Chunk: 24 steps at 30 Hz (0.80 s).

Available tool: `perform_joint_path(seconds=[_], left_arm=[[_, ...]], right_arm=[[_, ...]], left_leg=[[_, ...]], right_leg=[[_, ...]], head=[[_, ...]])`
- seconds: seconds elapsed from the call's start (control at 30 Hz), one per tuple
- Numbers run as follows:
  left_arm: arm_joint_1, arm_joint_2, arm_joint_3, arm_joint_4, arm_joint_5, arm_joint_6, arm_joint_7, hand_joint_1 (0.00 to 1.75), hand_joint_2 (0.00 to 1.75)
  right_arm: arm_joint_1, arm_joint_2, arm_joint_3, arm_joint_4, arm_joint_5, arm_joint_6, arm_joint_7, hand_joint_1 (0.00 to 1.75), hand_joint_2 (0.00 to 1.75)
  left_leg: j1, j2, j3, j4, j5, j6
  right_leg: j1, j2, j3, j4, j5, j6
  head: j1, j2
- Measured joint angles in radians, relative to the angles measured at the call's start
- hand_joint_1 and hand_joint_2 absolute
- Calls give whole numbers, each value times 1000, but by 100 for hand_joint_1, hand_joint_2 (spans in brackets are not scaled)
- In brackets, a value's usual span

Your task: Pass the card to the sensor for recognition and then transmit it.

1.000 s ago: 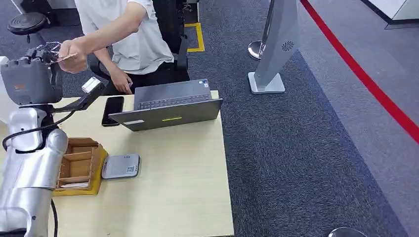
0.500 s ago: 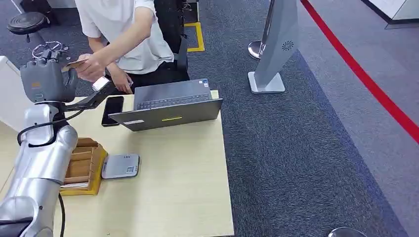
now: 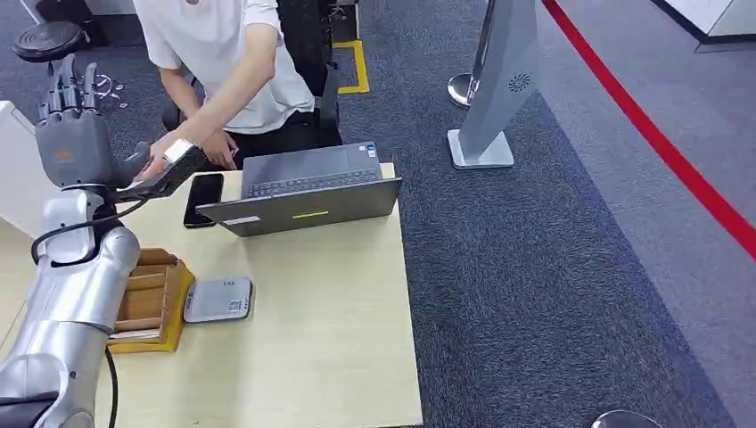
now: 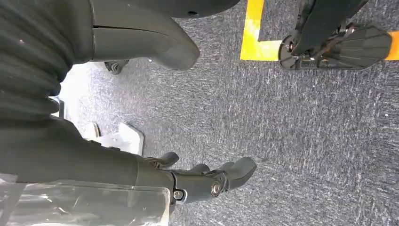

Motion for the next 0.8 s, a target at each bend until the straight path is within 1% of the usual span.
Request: perform_joint_path(seconds=[0.2,0.3,0.33,0.4,0.5,0.53,0.63,0.67,0.7,0.73,0.77,0.8], left_arm=[[1,5,0,0,5,3,-5,0,175],[14,18,0,-11,20,8,-19,0,175],[22,26,0,-20,29,10,-28,0,175],[59,57,0,-64,59,12,-43,0,175],[130,122,13,-176,125,10,-61,0,175],[139,131,17,-182,129,10,-62,0,175],[141,131,18,-182,129,10,-62,0,175],[144,142,18,-187,133,10,-64,0,175],[163,158,36,-227,155,9,-69,0,175],[237,234,103,-309,212,10,-101,0,175],[337,309,213,-390,271,12,-151,0,175],[366,326,243,-407,279,11,-163,0,175]], right_arm=[[0,0,0,0,0,0,0,0,175],[2,0,-2,0,-16,-3,-4,0,175],[4,0,-2,0,-17,-3,-5,0,175],[7,0,-6,0,-20,-5,-8,0,175],[17,0,-15,0,-31,-11,-12,0,175],[18,0,-15,0,-31,-11,-13,0,175],[18,0,-15,0,-31,-11,-13,0,175],[19,0,-16,0,-31,-11,-13,0,175],[21,0,-19,0,-31,-12,-19,0,175],[29,-1,-28,0,-31,-17,-23,0,175],[36,-6,-34,0,-31,-19,-24,0,175],[38,-7,-35,0,-31,-19,-25,0,175]], left_leg=[[0,0,0,0,0,0],[0,0,0,0,0,0],[0,0,0,0,0,0],[0,1,0,0,0,0],[0,2,-1,-2,0,0],[0,3,-1,-2,0,0],[0,3,-1,-2,0,0],[0,3,-1,-2,0,0],[0,3,-1,-2,0,-1],[1,3,-1,-2,-1,-1],[1,4,-1,-3,-2,-2],[1,3,-1,-3,-2,-2]], right_leg=[[0,0,0,0,0,0],[0,0,0,0,0,0],[0,0,0,0,0,0],[0,1,0,0,0,0],[0,2,-1,1,-1,-1],[0,3,-1,1,-1,-1],[0,3,-1,1,-1,-1],[0,3,-1,1,-1,-1],[0,4,-2,1,-1,-1],[0,4,-2,1,-2,-2],[1,4,-3,1,-3,-1],[1,3,-3,1,-4,0]], head=[[0,0],[0,0],[0,0],[1,0],[1,0],[1,0],[1,0],[1,0],[0,0],[0,0],[-1,0],[-2,0]])
